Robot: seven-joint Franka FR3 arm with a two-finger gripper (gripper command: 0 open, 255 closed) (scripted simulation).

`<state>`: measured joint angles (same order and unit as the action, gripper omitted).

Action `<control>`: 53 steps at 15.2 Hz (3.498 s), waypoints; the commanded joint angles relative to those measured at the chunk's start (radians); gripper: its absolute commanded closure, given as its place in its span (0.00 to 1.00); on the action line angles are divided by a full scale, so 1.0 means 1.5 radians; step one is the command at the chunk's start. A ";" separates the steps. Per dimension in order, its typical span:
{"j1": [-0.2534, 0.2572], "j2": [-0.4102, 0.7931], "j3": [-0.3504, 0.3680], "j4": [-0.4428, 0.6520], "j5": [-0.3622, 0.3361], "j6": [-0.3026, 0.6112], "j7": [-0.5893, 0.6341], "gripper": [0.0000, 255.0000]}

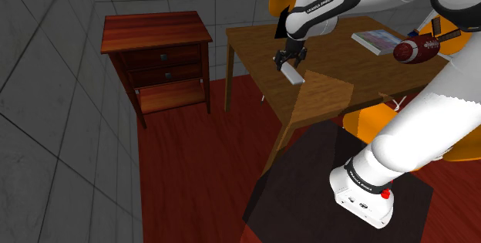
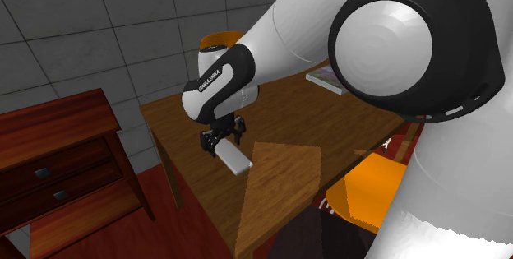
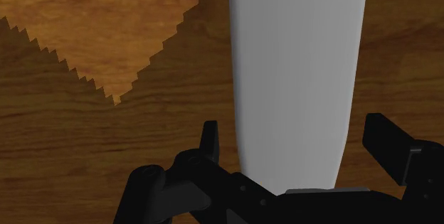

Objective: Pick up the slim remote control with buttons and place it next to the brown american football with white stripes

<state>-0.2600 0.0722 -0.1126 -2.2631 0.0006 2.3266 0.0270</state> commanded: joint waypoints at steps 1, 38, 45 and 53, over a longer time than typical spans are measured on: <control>0.000 0.001 0.000 -0.001 0.000 0.002 0.000 0.00; 0.001 -0.098 0.001 0.103 -0.012 -0.201 0.008 1.00; 0.002 -0.114 0.002 0.150 -0.013 -0.263 0.009 1.00; 0.002 -0.123 0.003 0.212 -0.014 -0.334 0.009 1.00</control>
<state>-0.2564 -0.1107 -0.1081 -1.9636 -0.0204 1.8458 0.0414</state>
